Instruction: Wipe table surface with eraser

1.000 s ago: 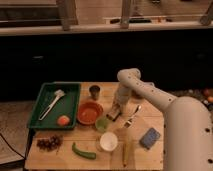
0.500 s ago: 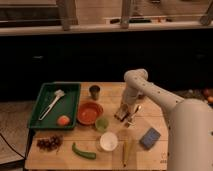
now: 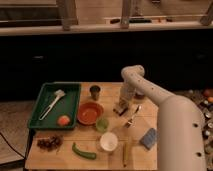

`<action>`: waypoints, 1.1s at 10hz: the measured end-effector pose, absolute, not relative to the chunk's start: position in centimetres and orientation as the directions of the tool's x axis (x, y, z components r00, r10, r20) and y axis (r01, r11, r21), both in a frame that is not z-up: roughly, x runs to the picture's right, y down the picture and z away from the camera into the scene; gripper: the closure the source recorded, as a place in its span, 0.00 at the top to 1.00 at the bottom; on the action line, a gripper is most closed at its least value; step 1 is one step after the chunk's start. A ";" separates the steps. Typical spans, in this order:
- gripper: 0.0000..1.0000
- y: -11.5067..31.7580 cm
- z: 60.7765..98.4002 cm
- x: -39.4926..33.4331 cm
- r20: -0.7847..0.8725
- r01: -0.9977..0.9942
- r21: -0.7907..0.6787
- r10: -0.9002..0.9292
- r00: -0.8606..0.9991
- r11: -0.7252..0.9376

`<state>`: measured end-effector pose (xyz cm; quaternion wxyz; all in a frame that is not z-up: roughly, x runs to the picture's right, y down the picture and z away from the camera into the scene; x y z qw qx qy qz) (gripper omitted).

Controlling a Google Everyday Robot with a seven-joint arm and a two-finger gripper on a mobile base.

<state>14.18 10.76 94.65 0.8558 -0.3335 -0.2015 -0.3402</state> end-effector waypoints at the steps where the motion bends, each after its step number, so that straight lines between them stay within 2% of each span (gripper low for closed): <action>1: 0.00 10.7 94.6 14.1 0.572 0.720 -0.434 -0.451 0.685 0.542; 3: 0.00 10.8 94.5 14.1 0.577 0.726 -0.429 -0.455 0.678 0.537; 8: 0.00 11.9 88.9 7.8 0.678 0.798 -0.258 -0.486 0.551 0.545; 11: 0.00 12.7 88.1 7.9 0.694 0.806 -0.243 -0.484 0.533 0.539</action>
